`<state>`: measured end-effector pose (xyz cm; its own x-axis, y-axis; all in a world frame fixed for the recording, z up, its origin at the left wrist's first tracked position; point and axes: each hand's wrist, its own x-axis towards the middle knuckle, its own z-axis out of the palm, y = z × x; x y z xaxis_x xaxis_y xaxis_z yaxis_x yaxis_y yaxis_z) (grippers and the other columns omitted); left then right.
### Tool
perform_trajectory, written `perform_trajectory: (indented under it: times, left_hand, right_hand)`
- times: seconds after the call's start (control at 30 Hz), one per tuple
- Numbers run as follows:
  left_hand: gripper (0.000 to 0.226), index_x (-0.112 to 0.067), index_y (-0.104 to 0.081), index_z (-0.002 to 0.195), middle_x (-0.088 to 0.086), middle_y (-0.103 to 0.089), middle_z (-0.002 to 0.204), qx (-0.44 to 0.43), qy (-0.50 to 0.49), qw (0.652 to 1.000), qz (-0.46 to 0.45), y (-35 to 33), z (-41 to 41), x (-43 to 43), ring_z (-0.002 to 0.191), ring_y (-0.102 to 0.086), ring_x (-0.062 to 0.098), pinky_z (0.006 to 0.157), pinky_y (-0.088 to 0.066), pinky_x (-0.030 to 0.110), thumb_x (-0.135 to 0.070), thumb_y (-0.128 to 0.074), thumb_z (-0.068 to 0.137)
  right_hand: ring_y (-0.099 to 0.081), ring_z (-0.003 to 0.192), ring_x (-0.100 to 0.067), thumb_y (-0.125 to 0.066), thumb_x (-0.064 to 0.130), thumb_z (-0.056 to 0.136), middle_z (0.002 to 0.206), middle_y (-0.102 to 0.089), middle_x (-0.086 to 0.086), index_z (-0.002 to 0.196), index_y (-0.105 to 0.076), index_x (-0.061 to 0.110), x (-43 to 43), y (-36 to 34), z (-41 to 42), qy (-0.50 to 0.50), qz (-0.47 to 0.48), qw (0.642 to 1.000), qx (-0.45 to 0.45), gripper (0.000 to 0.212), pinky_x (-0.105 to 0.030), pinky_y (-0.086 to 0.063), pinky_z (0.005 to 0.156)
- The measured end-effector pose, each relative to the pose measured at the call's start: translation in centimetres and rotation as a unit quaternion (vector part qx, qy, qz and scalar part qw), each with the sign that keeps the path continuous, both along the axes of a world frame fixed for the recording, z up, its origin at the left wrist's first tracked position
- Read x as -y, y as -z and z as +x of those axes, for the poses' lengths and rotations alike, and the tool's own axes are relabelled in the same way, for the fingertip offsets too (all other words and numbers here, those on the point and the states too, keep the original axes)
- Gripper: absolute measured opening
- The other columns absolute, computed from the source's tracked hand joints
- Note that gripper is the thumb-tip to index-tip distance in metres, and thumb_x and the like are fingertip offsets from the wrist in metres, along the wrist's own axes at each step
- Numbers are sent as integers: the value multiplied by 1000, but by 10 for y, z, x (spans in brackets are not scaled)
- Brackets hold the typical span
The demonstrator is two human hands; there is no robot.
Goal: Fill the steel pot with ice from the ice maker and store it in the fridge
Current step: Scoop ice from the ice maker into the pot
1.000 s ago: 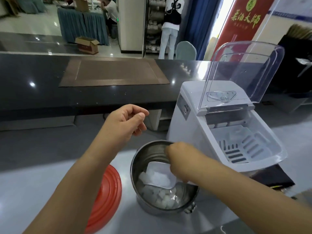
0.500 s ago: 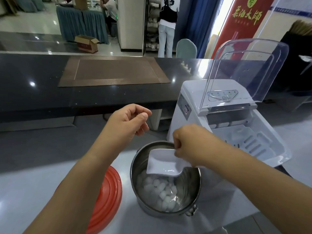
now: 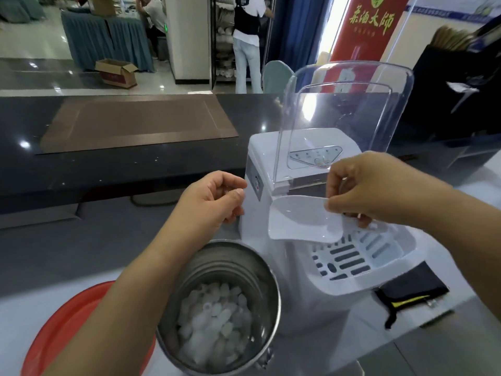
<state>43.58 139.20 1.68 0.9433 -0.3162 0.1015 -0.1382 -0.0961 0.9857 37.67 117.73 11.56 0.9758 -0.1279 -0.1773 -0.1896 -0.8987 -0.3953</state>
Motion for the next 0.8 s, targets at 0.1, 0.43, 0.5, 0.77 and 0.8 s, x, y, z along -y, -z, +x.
perform_trajectory:
  times: [0.1, 0.43, 0.5, 0.77, 0.8]
  left_hand:
    - [13, -21, -61, 102, -4, -64, 65, -7, 6, 1000, -7, 0, 5, 22, 61, -61, 4, 57, -48, 17, -16, -60, 90]
    - [13, -32, -59, 96, 5, -53, 70, 77, -14, 993, 89, 2, 16, 65, 63, -50, 14, 64, -51, 33, -26, -64, 85]
    - [12, -32, -60, 96, 7, -54, 70, 81, -15, 992, 95, 4, 17, 66, 64, -52, 15, 63, -51, 30, -24, -62, 88]
    - [13, -28, -63, 94, 23, -57, 78, 89, -18, 991, 103, 3, 22, 70, 73, -55, 35, 64, -53, 38, -18, -63, 86]
    - [13, -29, -63, 94, 23, -57, 78, 88, -17, 991, 102, 2, 22, 71, 73, -55, 37, 65, -53, 41, -18, -63, 86]
  right_hand:
    - [-62, 50, -8, -74, 16, 79, 64, -67, 2, 72, -65, 20, 32, 1, 4, 23, -28, 999, 12, 12, -19, -49, 47]
    - [-50, 71, -17, -54, 23, 88, 77, -51, 8, 89, -57, 29, 80, 35, 15, -127, -378, 917, 14, 6, -25, -33, 51]
    - [-44, 65, -19, -52, 19, 89, 68, -40, 7, 87, -50, 28, 81, 42, 17, -180, -429, 885, 27, 9, -26, -28, 49]
    - [-57, 60, -22, -73, 2, 60, 68, -61, 5, 78, -58, 25, 85, 55, 24, -339, -438, 833, 9, 33, -24, -25, 45]
    - [-57, 65, -23, -70, 1, 64, 73, -61, 4, 82, -58, 24, 84, 57, 23, -335, -430, 838, -10, 32, -24, -22, 44]
